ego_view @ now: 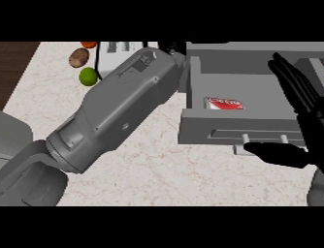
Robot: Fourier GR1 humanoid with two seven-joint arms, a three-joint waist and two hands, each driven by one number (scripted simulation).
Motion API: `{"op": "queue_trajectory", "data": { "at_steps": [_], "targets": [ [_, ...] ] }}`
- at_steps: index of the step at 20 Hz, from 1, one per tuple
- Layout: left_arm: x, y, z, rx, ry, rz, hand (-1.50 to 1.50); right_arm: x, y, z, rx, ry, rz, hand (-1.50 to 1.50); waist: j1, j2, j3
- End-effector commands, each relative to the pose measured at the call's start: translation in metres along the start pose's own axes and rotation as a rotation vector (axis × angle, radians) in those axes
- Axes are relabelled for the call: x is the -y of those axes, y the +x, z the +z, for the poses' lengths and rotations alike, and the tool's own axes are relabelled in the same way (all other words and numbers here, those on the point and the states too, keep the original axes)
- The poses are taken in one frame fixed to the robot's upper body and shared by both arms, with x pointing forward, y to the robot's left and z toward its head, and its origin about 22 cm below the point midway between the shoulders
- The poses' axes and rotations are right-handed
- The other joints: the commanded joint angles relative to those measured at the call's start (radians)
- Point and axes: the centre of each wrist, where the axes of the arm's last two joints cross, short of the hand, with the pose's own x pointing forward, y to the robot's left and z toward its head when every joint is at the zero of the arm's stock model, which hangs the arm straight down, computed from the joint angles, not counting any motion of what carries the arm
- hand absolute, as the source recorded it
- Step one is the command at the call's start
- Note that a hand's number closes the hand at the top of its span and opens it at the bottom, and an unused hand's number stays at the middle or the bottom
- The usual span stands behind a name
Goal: Pick up the can, place it into the drawer and close the drawer
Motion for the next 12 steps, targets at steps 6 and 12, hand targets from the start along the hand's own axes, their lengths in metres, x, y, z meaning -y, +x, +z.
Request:
{"op": "queue_trajectory", "data": {
  "at_steps": [6, 12],
  "targets": [
    [-0.020, 0.002, -0.003, 0.019, 0.028, -0.025, -1.50, -0.048, -0.027, -0.057, 0.033, 0.153, 0.235, -1.50, 0.009, -0.003, 0.000],
    [-0.052, 0.021, -0.011, 0.003, 0.054, -0.018, -1.50, -0.098, -0.040, -0.079, -0.015, 0.142, 0.317, -1.50, 0.021, -0.005, 0.000]
  ]
}}
